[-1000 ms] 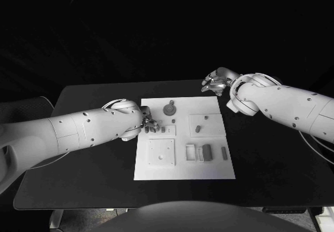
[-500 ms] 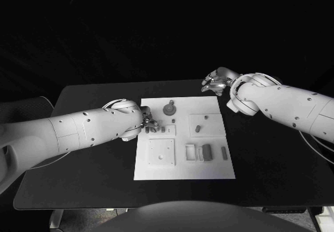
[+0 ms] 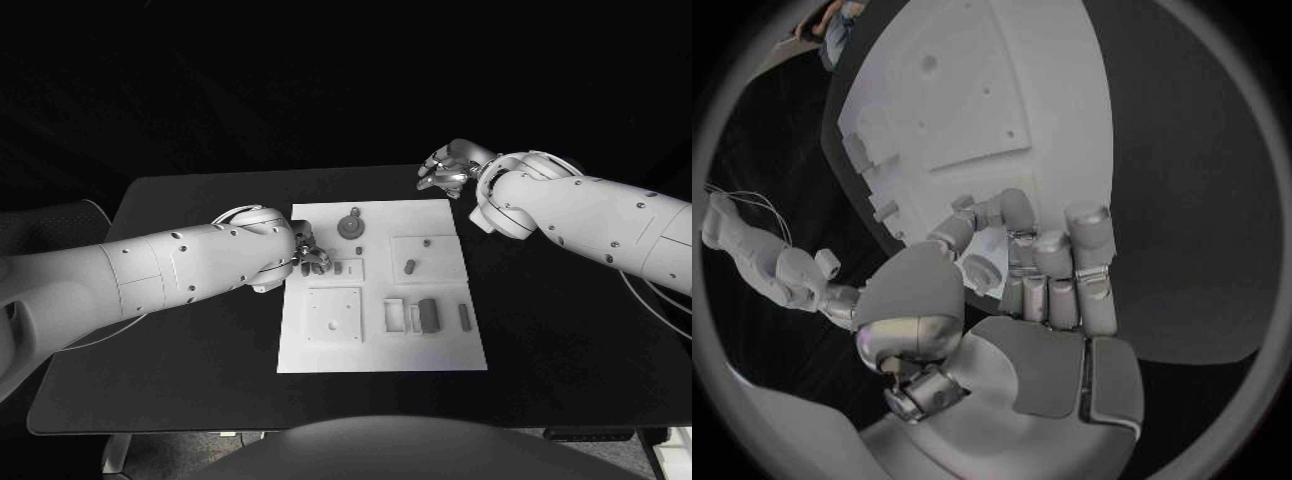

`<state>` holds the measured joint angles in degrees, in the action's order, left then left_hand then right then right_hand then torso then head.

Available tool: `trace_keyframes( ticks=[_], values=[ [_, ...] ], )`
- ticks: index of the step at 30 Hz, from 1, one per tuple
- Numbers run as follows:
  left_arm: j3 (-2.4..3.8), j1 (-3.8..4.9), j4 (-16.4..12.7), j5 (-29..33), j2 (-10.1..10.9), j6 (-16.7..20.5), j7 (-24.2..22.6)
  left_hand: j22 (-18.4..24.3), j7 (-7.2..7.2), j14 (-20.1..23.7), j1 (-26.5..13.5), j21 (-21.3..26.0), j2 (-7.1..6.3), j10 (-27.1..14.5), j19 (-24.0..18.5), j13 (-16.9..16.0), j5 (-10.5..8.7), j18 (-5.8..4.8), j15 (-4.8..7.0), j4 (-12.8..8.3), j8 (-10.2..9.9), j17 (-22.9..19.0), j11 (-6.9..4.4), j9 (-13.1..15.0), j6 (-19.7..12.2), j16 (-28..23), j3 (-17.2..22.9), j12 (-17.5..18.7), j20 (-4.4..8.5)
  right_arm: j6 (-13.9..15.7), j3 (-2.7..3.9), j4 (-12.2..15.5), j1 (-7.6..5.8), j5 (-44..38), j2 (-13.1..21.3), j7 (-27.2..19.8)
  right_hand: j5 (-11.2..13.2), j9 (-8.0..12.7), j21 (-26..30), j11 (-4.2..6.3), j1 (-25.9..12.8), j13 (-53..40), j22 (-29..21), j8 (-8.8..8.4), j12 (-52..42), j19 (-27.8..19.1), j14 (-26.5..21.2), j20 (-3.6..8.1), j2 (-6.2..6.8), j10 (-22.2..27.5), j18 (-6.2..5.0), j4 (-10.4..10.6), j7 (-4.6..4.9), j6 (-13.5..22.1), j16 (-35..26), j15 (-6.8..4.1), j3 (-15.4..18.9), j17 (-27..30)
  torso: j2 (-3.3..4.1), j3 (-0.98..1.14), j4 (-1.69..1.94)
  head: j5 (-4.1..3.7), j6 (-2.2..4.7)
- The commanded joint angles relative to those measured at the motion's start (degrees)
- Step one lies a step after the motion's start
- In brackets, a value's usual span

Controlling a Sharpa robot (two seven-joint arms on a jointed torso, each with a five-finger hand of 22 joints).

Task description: Assemble the parts on the task board

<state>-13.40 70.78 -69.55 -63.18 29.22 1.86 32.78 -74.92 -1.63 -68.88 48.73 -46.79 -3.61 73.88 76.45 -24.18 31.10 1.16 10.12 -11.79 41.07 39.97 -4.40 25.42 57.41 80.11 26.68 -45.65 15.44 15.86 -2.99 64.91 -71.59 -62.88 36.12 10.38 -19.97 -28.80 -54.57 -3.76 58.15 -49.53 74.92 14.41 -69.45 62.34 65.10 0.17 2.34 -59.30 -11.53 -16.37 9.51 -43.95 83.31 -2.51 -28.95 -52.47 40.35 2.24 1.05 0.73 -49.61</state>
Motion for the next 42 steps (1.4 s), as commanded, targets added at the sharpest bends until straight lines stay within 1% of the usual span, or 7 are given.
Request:
trace_keyframes(
  ticks=[1, 4, 6, 9, 17, 32, 42],
  values=[
    [-0.22, -0.33, -0.13, 0.54, -0.15, -0.87, -0.27, -1.07, -0.23, 0.10, 0.74, -0.40, 1.45, -0.66, -0.27, 0.11, 1.20, 3.77, 0.28, -0.92, 0.31, -0.07, 0.16, -0.12, 0.15, 0.35, 0.23, -0.35, -0.15, -0.72, 0.00, 0.08, 0.01, -0.17, 0.00, -0.36, -0.27, 0.09, 0.39, 0.02, -0.45, 0.08, 0.76, 0.16, -0.20, 0.29, -0.24, 0.29, -0.07, 0.51, -3.47, -0.01, 0.77, -0.25, 0.12, 0.12, -0.28, 0.07, 0.01, 0.00, 0.00, -0.01, 0.03],
    [-0.21, -0.33, -0.14, 0.55, -0.10, -0.81, -0.27, -1.04, -0.20, 0.05, 1.45, -0.50, 2.84, -0.59, -0.22, 0.24, 3.05, 3.73, 0.30, -2.36, 0.41, -0.10, 0.12, -0.21, 0.24, 0.42, 0.71, -0.48, -0.19, -0.81, 0.00, 0.05, 0.01, -0.17, 0.00, -0.32, -0.27, 0.09, 0.39, 0.02, -0.45, 0.09, 0.76, 0.16, -0.20, 0.30, -0.23, 0.29, -0.07, 0.51, -3.47, 0.00, 0.77, -0.25, 0.13, 0.12, -0.28, 0.07, 0.00, -0.01, 0.01, -0.01, 0.01],
    [-0.21, -0.33, -0.14, 0.73, -0.09, -0.93, -0.27, -0.89, -0.11, -0.13, 3.41, -0.39, 2.66, -0.38, -0.04, 0.46, 0.34, 3.68, 0.39, -1.94, 0.46, -0.18, 0.08, -0.42, 0.50, 0.42, 4.66, -0.55, -0.24, -0.91, 0.00, 0.05, 0.01, -0.17, -0.02, -0.31, -0.27, 0.09, 0.39, 0.02, -0.46, 0.09, 0.76, 0.16, -0.21, 0.30, -0.23, 0.29, -0.08, 0.51, -3.47, 0.00, 0.77, -0.25, 0.13, 0.12, -0.28, 0.07, 0.00, -0.01, 0.01, -0.01, 0.01],
    [-0.21, -0.33, -0.16, 0.73, -0.11, -1.04, -0.22, -0.96, -0.11, -0.23, 4.03, -0.51, 3.22, -0.25, 0.09, 0.53, 0.62, 3.62, 0.36, -2.29, 0.56, -0.16, 0.02, -0.48, 0.65, 0.51, 5.94, -0.65, -0.27, -0.88, 0.00, 0.07, 0.01, -0.17, -0.03, -0.31, -0.27, 0.09, 0.39, 0.02, -0.47, 0.09, 0.76, 0.16, -0.21, 0.30, -0.23, 0.29, -0.08, 0.51, -3.47, 0.00, 0.77, -0.25, 0.13, 0.12, -0.28, 0.07, 0.00, -0.01, 0.01, -0.01, 0.01],
    [-0.21, -0.33, -0.16, 0.14, -0.08, -1.25, 0.23, -1.08, 0.07, -0.59, 4.06, -0.88, 3.57, 0.27, 0.42, 0.60, 1.69, 3.45, 0.49, -2.98, 0.95, -0.02, -0.14, -0.49, 1.23, 0.86, 6.76, -0.89, -0.39, -0.90, 0.00, 0.08, 0.01, -0.17, -0.01, -0.29, -0.26, 0.09, 0.38, 0.02, -0.50, 0.09, 0.76, 0.17, -0.21, 0.30, -0.23, 0.28, -0.08, 0.51, -3.47, 0.01, 0.77, -0.26, 0.13, 0.12, -0.27, 0.07, 0.01, 0.00, 0.01, 0.01, 0.00],
    [-0.21, -0.32, -0.26, -0.82, 0.23, -1.43, 1.21, -1.01, 0.54, -1.42, 2.70, -1.50, 3.86, 1.40, 1.23, 0.75, 5.63, 3.13, 0.89, -4.25, 1.61, 0.25, -0.59, -0.73, 2.32, 1.38, 7.41, -1.29, -0.67, -0.91, 0.00, 0.07, 0.01, -0.17, 0.00, -0.29, -0.26, 0.09, 0.38, 0.02, -0.52, 0.10, 0.76, 0.18, -0.22, 0.30, -0.23, 0.28, -0.07, 0.51, -3.47, 0.01, 0.77, -0.26, 0.13, 0.12, -0.28, 0.08, 0.00, 0.00, -0.01, 0.07, 0.04],
    [-0.20, -0.32, -0.12, -0.97, 0.37, -2.21, 1.43, -1.01, 0.66, -1.62, 2.63, -1.63, 3.69, 1.65, 1.41, 0.72, 6.33, 3.09, 0.99, -4.45, 1.78, 0.33, -0.70, -0.75, 2.56, 1.52, 7.52, -1.44, -0.73, -0.88, 0.00, 0.09, 0.01, -0.17, 0.02, -0.29, -0.26, 0.09, 0.38, 0.02, -0.53, 0.11, 0.76, 0.18, -0.23, 0.31, -0.23, 0.28, -0.07, 0.51, -3.47, 0.01, 0.77, -0.26, 0.14, 0.12, -0.28, 0.08, 0.01, 0.01, 0.00, 0.07, 0.09]
  ],
)
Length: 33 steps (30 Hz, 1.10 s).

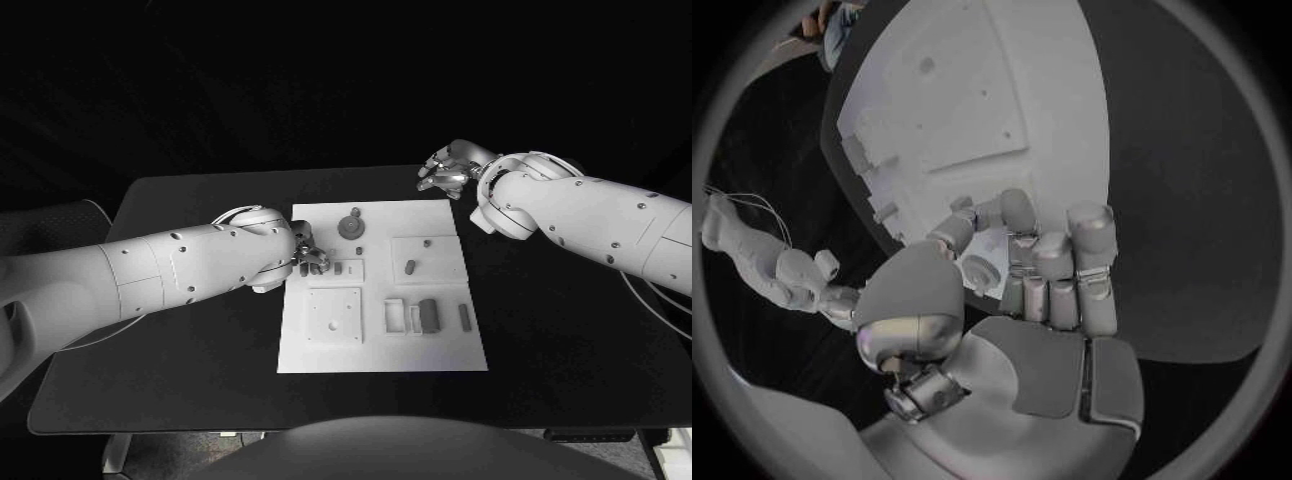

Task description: Assemble the parts on the task board

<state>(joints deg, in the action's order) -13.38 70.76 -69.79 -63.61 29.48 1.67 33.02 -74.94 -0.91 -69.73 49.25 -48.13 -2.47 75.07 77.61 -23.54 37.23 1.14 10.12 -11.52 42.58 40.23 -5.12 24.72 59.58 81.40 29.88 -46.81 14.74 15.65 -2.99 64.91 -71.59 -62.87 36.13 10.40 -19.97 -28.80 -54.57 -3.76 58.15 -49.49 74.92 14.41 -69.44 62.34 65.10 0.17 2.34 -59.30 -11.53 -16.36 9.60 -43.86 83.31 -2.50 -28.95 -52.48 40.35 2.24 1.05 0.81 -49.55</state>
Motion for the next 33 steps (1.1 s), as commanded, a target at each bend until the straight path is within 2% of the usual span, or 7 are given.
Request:
trace_keyframes(
  ticks=[1, 17, 18, 22, 28, 30, 33],
  values=[
    [-0.22, -0.30, 0.12, -0.54, 0.11, -2.19, 1.19, -0.99, -0.05, -0.77, 2.11, -0.30, 2.54, 0.47, 0.24, 0.07, 0.20, 3.10, 0.98, -4.72, 0.27, 0.07, 0.02, -0.06, 0.39, 0.22, 4.31, -0.28, -0.03, -0.69, 0.00, 0.08, 0.01, -0.19, 0.01, -0.31, -0.26, 0.10, 0.38, 0.02, -0.54, 0.06, 0.77, 0.18, -0.23, 0.31, -0.23, 0.28, -0.07, 0.52, -3.47, 0.01, 0.68, -0.35, 0.14, 0.12, -0.28, 0.08, 0.01, 0.01, 0.00, -0.01, 0.03],
    [-0.22, -0.30, 0.34, -0.19, -0.22, -2.60, 1.14, -0.94, -0.07, -0.79, 1.79, -0.29, 2.31, 0.46, 0.29, 0.09, -0.18, 3.03, 0.99, -4.49, 0.28, 0.12, 0.03, -0.12, 0.34, 0.24, 4.17, -0.30, -0.13, -0.70, 0.00, 0.07, 0.01, -0.19, -0.01, -0.34, -0.26, 0.10, 0.38, 0.02, -0.57, 0.07, 0.77, 0.19, -0.24, 0.31, -0.23, 0.28, -0.07, 0.52, -3.47, 0.02, 0.68, -0.35, 0.14, 0.12, -0.29, 0.09, 0.01, -0.01, 0.02, -0.10, 0.01],
    [-0.22, -0.30, 0.33, -0.17, -0.21, -2.64, 1.13, -0.89, -0.07, -0.79, 1.54, -0.26, 2.26, 0.45, 0.33, 0.09, -0.99, 3.03, 0.98, -4.17, 0.32, 0.14, 0.02, -0.15, 0.35, 0.23, 4.06, -0.33, -0.14, -0.71, 0.00, 0.07, 0.01, -0.19, 0.00, -0.34, -0.26, 0.10, 0.38, 0.02, -0.57, 0.07, 0.77, 0.19, -0.24, 0.31, -0.23, 0.28, -0.07, 0.52, -3.47, 0.02, 0.68, -0.35, 0.14, 0.12, -0.29, 0.09, 0.01, -0.01, 0.01, -0.11, 0.02],
    [-0.22, -0.30, 0.35, 0.15, -0.18, -2.66, 1.01, -0.82, -0.09, -0.72, 0.89, -0.16, 1.55, 0.39, 0.33, 0.11, -2.23, 3.09, 0.98, -3.21, 0.37, 0.19, 0.04, -0.24, 0.26, 0.19, 3.76, -0.38, -0.12, -0.71, 0.00, 0.07, 0.01, -0.19, 0.06, -0.32, -0.26, 0.10, 0.38, 0.02, -0.57, 0.08, 0.77, 0.19, -0.24, 0.31, -0.23, 0.28, -0.06, 0.52, -3.47, 0.01, 0.68, -0.35, 0.14, 0.12, -0.29, 0.09, 0.02, -0.01, 0.00, -0.10, 0.00],
    [-0.22, -0.30, 0.39, 0.16, -0.23, -2.25, 0.86, -0.76, -0.10, -0.63, -0.23, 0.09, -1.44, 0.13, 0.33, 0.19, -8.38, 3.25, 0.99, 0.07, 0.58, 0.27, 0.00, -0.39, -0.01, 0.06, 3.09, -0.53, -0.05, -0.81, 0.00, 0.11, 0.01, -0.19, 0.06, -0.30, -0.26, 0.10, 0.39, 0.02, -0.57, 0.08, 0.77, 0.20, -0.24, 0.31, -0.23, 0.29, -0.08, 0.52, -3.47, 0.01, 0.68, -0.36, 0.14, 0.12, -0.30, 0.09, 0.01, 0.00, 0.04, -0.12, -0.03],
    [-0.22, -0.30, 0.39, 0.16, -0.23, -2.25, 0.84, -0.79, -0.10, -0.62, -0.80, 0.09, -1.76, 0.08, 0.32, 0.20, -9.13, 3.25, 0.99, 0.67, 0.63, 0.29, 0.04, -0.40, -0.08, 0.05, 2.45, -0.56, -0.06, -0.82, 0.00, 0.09, 0.01, -0.19, 0.06, -0.30, -0.26, 0.10, 0.39, 0.02, -0.57, 0.08, 0.77, 0.20, -0.24, 0.31, -0.23, 0.29, -0.08, 0.52, -3.47, 0.01, 0.68, -0.36, 0.14, 0.12, -0.30, 0.09, 0.01, -0.01, 0.04, -0.12, -0.04],
    [-0.22, -0.30, 0.43, 0.16, -0.24, -2.17, 0.82, -0.86, -0.12, -0.55, -1.73, 0.10, -1.87, -0.04, 0.19, 0.22, -9.07, 3.30, 0.97, 0.88, 0.71, 0.33, 0.06, -0.41, -0.26, 0.03, 0.79, -0.61, -0.02, -0.81, 0.00, 0.07, 0.01, -0.19, 0.08, -0.30, -0.26, 0.10, 0.38, 0.02, -0.56, 0.08, 0.77, 0.20, -0.24, 0.31, -0.23, 0.29, -0.09, 0.52, -3.47, 0.01, 0.68, -0.36, 0.14, 0.12, -0.31, 0.09, 0.01, -0.02, 0.01, -0.11, -0.04]
  ],
)
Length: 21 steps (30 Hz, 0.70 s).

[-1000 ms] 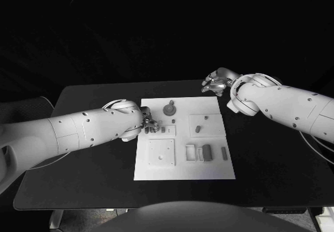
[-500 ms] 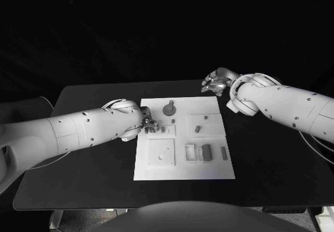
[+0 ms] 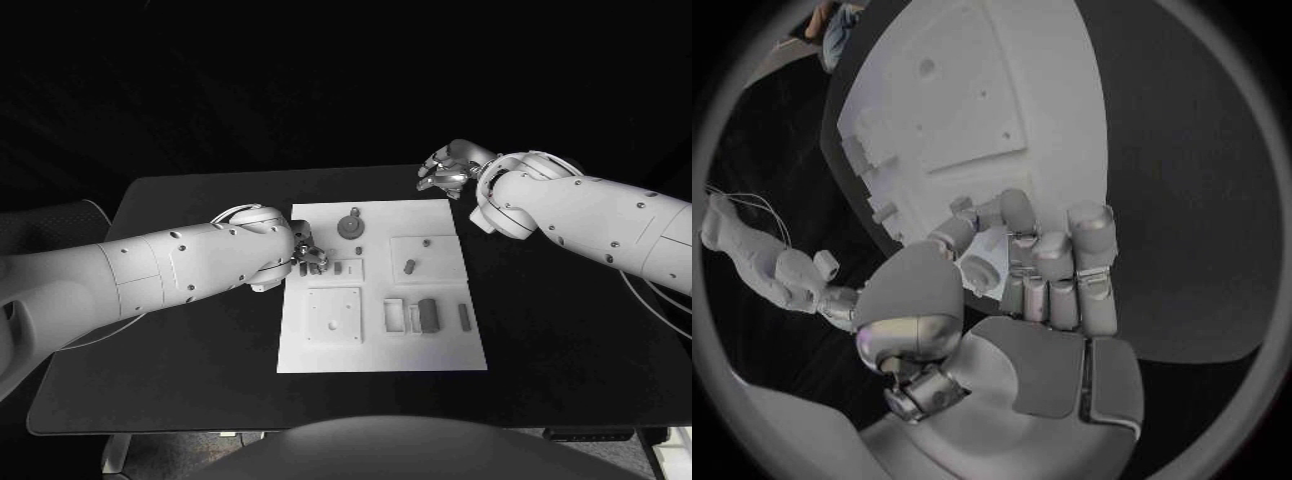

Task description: Assemble the parts on the task board

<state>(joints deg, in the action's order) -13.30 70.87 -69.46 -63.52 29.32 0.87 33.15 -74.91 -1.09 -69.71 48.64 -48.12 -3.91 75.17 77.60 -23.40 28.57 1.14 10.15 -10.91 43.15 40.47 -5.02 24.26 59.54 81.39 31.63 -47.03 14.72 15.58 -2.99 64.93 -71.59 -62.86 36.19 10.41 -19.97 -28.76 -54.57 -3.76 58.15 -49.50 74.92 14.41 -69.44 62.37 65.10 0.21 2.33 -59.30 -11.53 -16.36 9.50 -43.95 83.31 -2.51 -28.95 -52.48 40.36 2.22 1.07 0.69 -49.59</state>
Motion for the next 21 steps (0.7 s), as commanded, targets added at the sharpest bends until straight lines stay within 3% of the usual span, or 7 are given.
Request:
trace_keyframes(
  ticks=[1, 10, 21],
  values=[
    [-0.30, -0.41, 0.11, 0.08, -0.08, -1.35, 0.69, -0.88, 0.06, -0.54, -1.40, 0.13, -0.56, -0.18, 0.16, 0.10, -0.85, 3.33, 0.96, 0.53, 0.16, 0.09, -0.05, 0.04, -0.25, 0.01, -1.33, -0.41, 0.02, -0.74, 0.00, 0.06, 0.01, -0.20, 0.02, -0.30, -0.26, 0.06, 0.38, 0.02, -0.56, 0.09, 0.77, 0.20, -0.24, 0.28, -0.23, 0.25, -0.09, 0.52, -3.47, 0.01, 0.77, -0.26, 0.14, 0.12, -0.31, 0.09, 0.01, 0.00, -0.01, 0.01, 0.00],
    [-0.30, -0.41, 0.17, 0.22, -0.10, -0.79, 0.49, -0.89, 0.11, -0.46, -2.60, 0.27, -1.51, -0.32, -0.04, 0.20, -3.80, 3.48, 1.02, 2.25, 0.24, 0.13, -0.09, -0.05, -0.41, -0.06, -2.27, -0.46, 0.12, -0.77, 0.00, 0.08, 0.01, -0.20, 0.02, -0.31, -0.27, 0.06, 0.38, 0.02, -0.56, 0.09, 0.77, 0.20, -0.25, 0.28, -0.22, 0.26, -0.10, 0.52, -3.47, 0.00, 0.77, -0.26, 0.15, 0.12, -0.32, 0.09, 0.00, 0.00, 0.00, -0.02, -0.03],
    [-0.30, -0.41, 0.24, 0.34, -0.13, -0.98, 0.36, -0.90, 0.11, -0.41, -2.64, 0.31, -1.85, -0.41, -0.11, 0.25, -4.41, 3.56, 1.03, 2.59, 0.25, 0.15, -0.09, -0.09, -0.51, -0.08, -2.28, -0.47, 0.17, -0.87, 0.00, 0.01, 0.01, -0.20, 0.00, -0.30, -0.27, 0.06, 0.38, 0.02, -0.55, 0.10, 0.77, 0.21, -0.26, 0.29, -0.22, 0.26, -0.11, 0.51, -3.47, -0.01, 0.77, -0.26, 0.15, 0.12, -0.33, 0.10, 0.01, 0.01, -0.02, 0.00, -0.07]
  ],
)
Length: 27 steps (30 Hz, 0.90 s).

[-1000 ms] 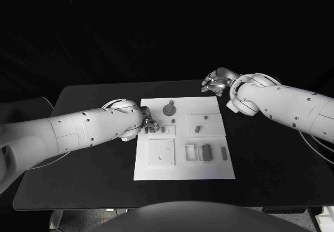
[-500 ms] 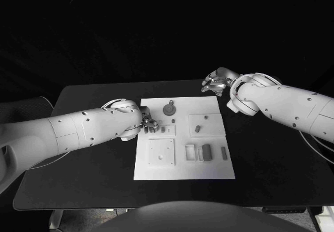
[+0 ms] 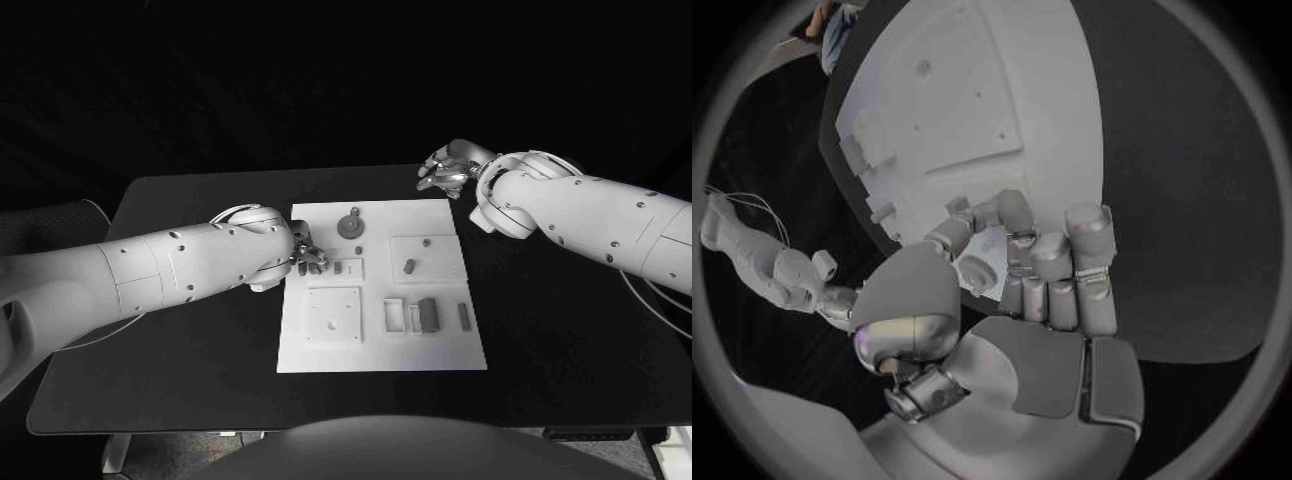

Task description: Assemble the parts on the task board

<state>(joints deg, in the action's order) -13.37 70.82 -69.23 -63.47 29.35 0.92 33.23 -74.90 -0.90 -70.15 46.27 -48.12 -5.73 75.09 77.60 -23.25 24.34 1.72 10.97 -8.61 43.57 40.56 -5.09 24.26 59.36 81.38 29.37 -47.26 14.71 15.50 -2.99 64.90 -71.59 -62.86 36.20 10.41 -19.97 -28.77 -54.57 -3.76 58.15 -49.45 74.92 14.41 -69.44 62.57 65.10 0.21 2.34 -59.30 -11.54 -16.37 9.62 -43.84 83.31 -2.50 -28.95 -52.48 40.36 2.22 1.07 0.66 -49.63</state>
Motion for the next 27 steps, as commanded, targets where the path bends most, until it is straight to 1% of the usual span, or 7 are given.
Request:
trace_keyframes(
  ticks=[1, 7, 9, 15, 19, 26, 27],
  values=[
    [-0.23, -0.36, 0.03, 0.30, -0.16, -1.02, 0.27, -0.92, -0.08, 0.03, -0.23, 0.31, -0.07, -0.34, -0.11, 0.09, -0.20, 2.99, 0.21, 0.26, -0.16, 0.07, -0.03, -0.09, -0.34, -0.08, -0.01, -0.25, 0.19, -0.79, 0.00, 0.02, 0.01, -0.20, -0.01, -0.30, -0.27, 0.07, 0.38, 0.03, -0.55, 0.06, 0.77, 0.21, -0.26, 0.09, -0.22, 0.26, -0.11, 0.52, -3.46, -0.01, 0.65, -0.37, 0.15, 0.12, -0.33, 0.10, 0.01, 0.01, -0.01, 0.03, -0.03],
    [-0.23, -0.36, 0.07, 0.49, -0.15, -0.72, 0.16, -0.93, -0.12, 0.10, -0.27, 0.33, -0.38, -0.44, -0.17, 0.12, -0.43, 3.00, 0.18, 0.35, -0.19, 0.08, 0.01, -0.12, -0.46, -0.10, -0.09, -0.24, 0.19, -0.94, 0.00, -0.07, 0.02, -0.20, -0.11, -0.28, -0.27, 0.07, 0.38, 0.03, -0.56, 0.06, 0.77, 0.21, -0.26, 0.10, -0.22, 0.26, -0.11, 0.52, -3.46, -0.01, 0.65, -0.37, 0.15, 0.11, -0.33, 0.10, 0.01, 0.00, 0.00, 0.03, -0.05],
    [-0.23, -0.36, 0.09, 0.54, -0.16, -0.59, 0.05, -0.93, -0.15, 0.15, -0.48, 0.35, -0.60, -0.53, -0.23, 0.15, -0.99, 3.01, 0.16, 0.68, -0.20, 0.08, 0.04, -0.14, -0.54, -0.12, -0.17, -0.23, 0.19, -0.95, 0.00, -0.11, 0.02, -0.20, -0.15, -0.28, -0.27, 0.07, 0.38, 0.03, -0.56, 0.06, 0.77, 0.21, -0.26, 0.10, -0.22, 0.26, -0.12, 0.52, -3.46, -0.01, 0.65, -0.37, 0.16, 0.11, -0.34, 0.10, 0.01, 0.01, 0.00, 0.04, -0.06],
    [-0.23, -0.36, 0.19, 0.70, -0.17, -0.17, -0.09, -0.94, -0.14, 0.30, -1.58, 0.47, -2.21, -0.70, -0.43, 0.28, -6.86, 3.17, 0.18, 3.19, -0.08, 0.15, 0.00, -0.20, -0.72, -0.16, -0.18, -0.37, 0.29, -0.87, 0.00, -0.10, 0.03, -0.20, -0.11, -0.28, -0.27, 0.07, 0.38, 0.03, -0.56, 0.06, 0.77, 0.21, -0.27, 0.10, -0.22, 0.26, -0.12, 0.52, -3.46, -0.01, 0.65, -0.36, 0.16, 0.11, -0.34, 0.10, 0.01, 0.01, 0.00, 0.03, -0.07],
    [-0.23, -0.36, 0.21, 0.86, -0.17, -0.15, -0.13, -0.95, -0.12, 0.34, -1.82, 0.50, -2.77, -0.75, -0.50, 0.33, -8.26, 3.21, 0.20, 3.97, -0.05, 0.17, -0.01, -0.23, -0.77, -0.18, -0.12, -0.42, 0.32, -0.87, 0.00, -0.10, 0.03, -0.20, -0.12, -0.28, -0.27, 0.08, 0.38, 0.03, -0.56, 0.06, 0.77, 0.21, -0.27, 0.10, -0.22, 0.26, -0.12, 0.52, -3.46, -0.02, 0.66, -0.35, 0.16, 0.11, -0.34, 0.10, 0.01, 0.01, 0.00, 0.03, -0.07],
    [-0.23, -0.36, 0.21, 0.85, -0.17, -0.14, -0.24, -0.96, -0.09, 0.38, -1.89, 0.52, -3.79, -0.84, -0.61, 0.45, -13.30, 3.33, 0.23, 5.54, 0.03, 0.21, -0.05, -0.28, -0.87, -0.21, 0.00, -0.51, 0.38, -0.90, 0.00, -0.12, 0.05, -0.20, -0.15, -0.30, -0.27, 0.08, 0.38, 0.02, -0.55, 0.07, 0.77, 0.20, -0.27, 0.09, -0.22, 0.26, -0.11, 0.52, -3.46, -0.02, 0.66, -0.34, 0.16, 0.12, -0.35, 0.10, -0.01, 0.01, -0.02, 0.03, -0.05],
    [-0.23, -0.37, 0.21, 0.86, -0.18, -0.13, -0.24, -0.97, -0.08, 0.39, -1.89, 0.51, -3.85, -0.84, -0.61, 0.45, -13.55, 3.33, 0.24, 5.65, 0.03, 0.21, -0.04, -0.28, -0.88, -0.20, 0.00, -0.52, 0.38, -0.90, 0.00, -0.12, 0.07, -0.20, -0.15, -0.31, -0.27, 0.08, 0.38, 0.02, -0.55, 0.07, 0.77, 0.20, -0.27, 0.09, -0.22, 0.26, -0.11, 0.52, -3.46, -0.02, 0.66, -0.34, 0.16, 0.12, -0.35, 0.10, 0.00, 0.01, -0.02, 0.03, -0.02]
  ],
)
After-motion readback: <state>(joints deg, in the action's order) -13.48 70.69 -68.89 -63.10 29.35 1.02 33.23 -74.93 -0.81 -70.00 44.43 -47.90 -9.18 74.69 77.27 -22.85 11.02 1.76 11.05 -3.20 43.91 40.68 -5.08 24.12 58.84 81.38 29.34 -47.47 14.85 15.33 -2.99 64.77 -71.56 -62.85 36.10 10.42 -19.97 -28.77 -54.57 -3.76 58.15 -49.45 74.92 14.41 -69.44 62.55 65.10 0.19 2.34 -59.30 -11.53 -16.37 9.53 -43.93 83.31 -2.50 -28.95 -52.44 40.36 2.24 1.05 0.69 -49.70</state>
